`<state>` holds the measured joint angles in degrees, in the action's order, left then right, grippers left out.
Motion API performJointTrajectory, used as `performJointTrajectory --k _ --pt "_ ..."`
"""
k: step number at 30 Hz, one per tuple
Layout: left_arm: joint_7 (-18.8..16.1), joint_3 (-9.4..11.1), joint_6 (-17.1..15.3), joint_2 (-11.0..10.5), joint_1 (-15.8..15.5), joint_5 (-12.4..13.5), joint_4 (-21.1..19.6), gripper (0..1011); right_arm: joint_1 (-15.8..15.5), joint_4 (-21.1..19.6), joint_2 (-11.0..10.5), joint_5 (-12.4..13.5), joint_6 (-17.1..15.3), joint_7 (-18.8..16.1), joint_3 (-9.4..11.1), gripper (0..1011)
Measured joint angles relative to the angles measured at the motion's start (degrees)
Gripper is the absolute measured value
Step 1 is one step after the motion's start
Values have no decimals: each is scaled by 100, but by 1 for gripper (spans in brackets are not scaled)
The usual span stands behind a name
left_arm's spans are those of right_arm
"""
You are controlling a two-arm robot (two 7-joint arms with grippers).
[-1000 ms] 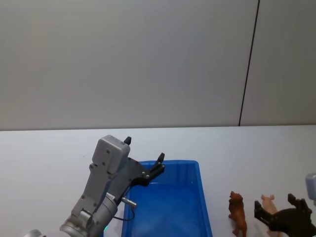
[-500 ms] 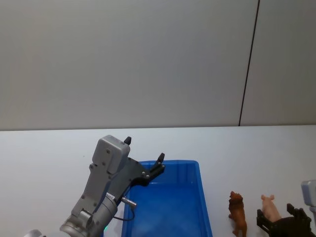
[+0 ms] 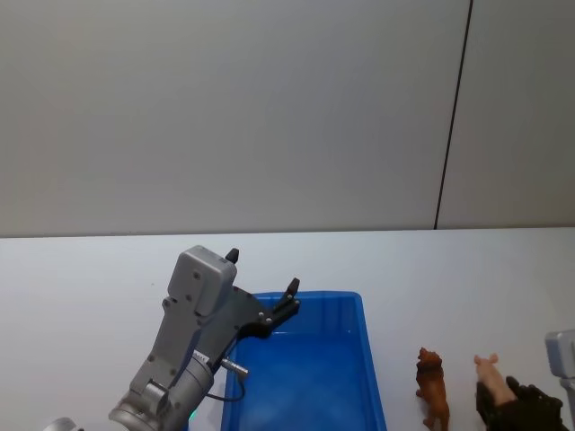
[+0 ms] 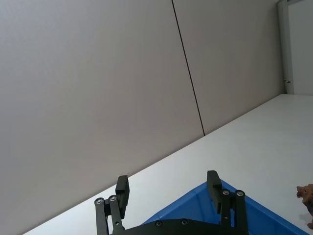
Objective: Pick up the two dolls from the table and place them into the box.
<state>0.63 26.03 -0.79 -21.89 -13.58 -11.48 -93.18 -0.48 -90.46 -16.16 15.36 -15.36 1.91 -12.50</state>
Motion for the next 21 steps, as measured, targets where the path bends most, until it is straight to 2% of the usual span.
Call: performJointTrajectory --k 4,14,21 --pt "0 0 0 0 0 0 0 1002 -10 -7 4 0 17 -9 8 364" --pt "0 0 0 0 0 0 0 1002 -75 -179 -15 -16 98 5 41 361" --pt "0 0 0 0 0 0 0 1002 -112 -420 -63 -86 305 -113 68 361"
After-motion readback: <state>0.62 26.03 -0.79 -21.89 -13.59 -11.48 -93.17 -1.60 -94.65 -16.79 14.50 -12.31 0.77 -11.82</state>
